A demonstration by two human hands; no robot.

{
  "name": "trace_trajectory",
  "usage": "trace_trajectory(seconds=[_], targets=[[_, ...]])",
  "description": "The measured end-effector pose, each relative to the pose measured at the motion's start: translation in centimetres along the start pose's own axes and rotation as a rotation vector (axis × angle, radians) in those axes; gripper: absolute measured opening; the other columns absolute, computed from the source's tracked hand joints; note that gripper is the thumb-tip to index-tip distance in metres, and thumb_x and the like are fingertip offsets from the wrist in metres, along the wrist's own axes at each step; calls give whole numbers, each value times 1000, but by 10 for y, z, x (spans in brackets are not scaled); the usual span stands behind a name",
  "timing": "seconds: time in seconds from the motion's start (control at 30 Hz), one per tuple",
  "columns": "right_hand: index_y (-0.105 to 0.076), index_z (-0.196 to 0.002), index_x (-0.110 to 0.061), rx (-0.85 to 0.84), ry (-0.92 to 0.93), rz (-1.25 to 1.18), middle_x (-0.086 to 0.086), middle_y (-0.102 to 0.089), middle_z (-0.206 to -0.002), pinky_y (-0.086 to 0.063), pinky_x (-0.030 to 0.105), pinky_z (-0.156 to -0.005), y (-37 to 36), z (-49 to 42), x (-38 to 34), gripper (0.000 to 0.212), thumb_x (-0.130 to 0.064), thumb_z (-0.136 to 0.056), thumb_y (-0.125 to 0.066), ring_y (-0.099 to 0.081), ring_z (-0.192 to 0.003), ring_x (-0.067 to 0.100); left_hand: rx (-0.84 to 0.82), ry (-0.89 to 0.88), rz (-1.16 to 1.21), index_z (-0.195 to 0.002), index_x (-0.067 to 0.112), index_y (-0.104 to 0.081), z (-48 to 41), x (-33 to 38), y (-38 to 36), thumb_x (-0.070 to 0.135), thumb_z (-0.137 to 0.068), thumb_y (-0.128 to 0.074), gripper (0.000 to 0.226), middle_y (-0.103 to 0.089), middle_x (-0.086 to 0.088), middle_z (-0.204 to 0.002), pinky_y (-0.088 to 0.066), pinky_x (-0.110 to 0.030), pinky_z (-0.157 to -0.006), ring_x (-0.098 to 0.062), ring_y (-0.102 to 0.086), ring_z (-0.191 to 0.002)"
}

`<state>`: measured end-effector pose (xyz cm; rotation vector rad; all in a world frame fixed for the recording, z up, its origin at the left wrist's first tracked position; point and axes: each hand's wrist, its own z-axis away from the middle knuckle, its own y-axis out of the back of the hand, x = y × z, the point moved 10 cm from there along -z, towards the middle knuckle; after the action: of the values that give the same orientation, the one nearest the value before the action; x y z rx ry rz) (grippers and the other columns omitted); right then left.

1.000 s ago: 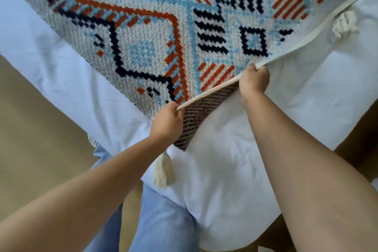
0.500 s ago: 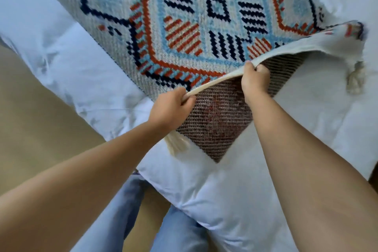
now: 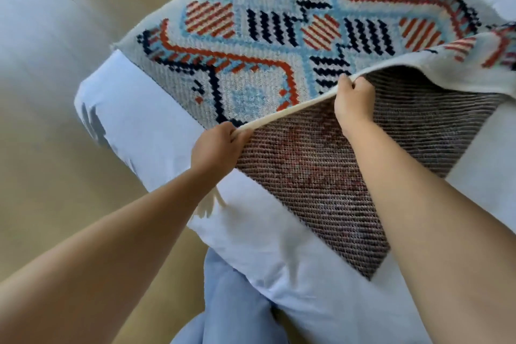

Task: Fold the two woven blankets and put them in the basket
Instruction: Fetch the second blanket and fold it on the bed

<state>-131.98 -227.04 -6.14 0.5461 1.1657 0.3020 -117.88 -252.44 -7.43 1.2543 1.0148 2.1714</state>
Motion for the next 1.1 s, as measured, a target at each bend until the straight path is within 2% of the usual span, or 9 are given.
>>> trace_trajectory(seconds=[0.13, 0.3, 0.4, 0.53, 0.63, 0.73, 0.93, 1.1], targets=[[-30, -59, -19, 14, -35, 38, -3, -34, -59, -23, 28, -47, -47, -22, -35, 39, -30, -96, -40, -32, -50, 12, -47, -9, -49, -59, 21, -38, -58, -19, 36, 48, -90, -47, 42, -46, 4, -57, -25, -26, -44, -12, -42, -51], [-33, -58, -18, 21, -32, 88, -4, -37, -59, -28, 29, -54, -103, -49, -86, 40, -30, -96, -41, -36, -52, 10, -21, -110, -47, -58, 24, -35, -120, -34, 88, 44, -91, -49, 41, -43, 8, -55, -23, -24, -44, -7, -40, -49], [-32, -57, -18, 34, -26, 73, -3, -36, -57, -25, 30, -48, -138, -52, -111, 41, -29, -94, -43, -35, -50, 11, -87, -92, -48, -60, 25, -38, -153, -58, 106, 45, -91, -48, 38, -45, 10, -60, -26, -21, -44, -5, -41, -52], [-32, -58, -18, 36, -42, 103, -2, -38, -57, -25, 29, -47, -186, -51, -138, 39, -30, -94, -44, -35, -49, 13, -209, -113, -84, -72, 19, -50, -194, -95, 121, 47, -92, -44, 35, -53, 5, -68, -40, -27, -51, -14, -51, -62], [-30, -58, -18, 65, -50, 136, -2, -36, -57, -23, 29, -45, -220, -55, -161, 39, -26, -93, -43, -32, -48, 13, -251, -167, -161, -63, 21, -39, -231, -121, 138, 51, -92, -41, 41, -46, 7, -61, -30, -26, -47, -17, -47, -58], [-31, -58, -19, 86, -58, 154, -3, -37, -57, -26, 26, -41, -253, -60, -182, 38, -25, -93, -44, -33, -48, 11, -253, -206, -208, -66, 17, -39, -271, -142, 155, 52, -92, -40, 44, -43, 1, -59, -30, -31, -51, -27, -47, -63], [-30, -57, -19, 116, -87, 173, -4, -38, -57, -28, 29, -58, -314, -68, -202, 36, -23, -89, -45, -37, -56, 19, -294, -215, -231, -74, 13, -44, -317, -178, 159, 47, -93, -40, 39, -53, -11, -71, -33, -33, -55, -31, -48, -66], [-29, -57, -17, 98, -86, 222, -2, -38, -57, -28, 29, -59, -345, -73, -209, 35, -21, -89, -43, -38, -63, 22, -314, -183, -183, -73, 13, -41, -329, -203, 157, 44, -94, -40, 38, -49, -7, -68, -31, -33, -55, -29, -44, -64]])
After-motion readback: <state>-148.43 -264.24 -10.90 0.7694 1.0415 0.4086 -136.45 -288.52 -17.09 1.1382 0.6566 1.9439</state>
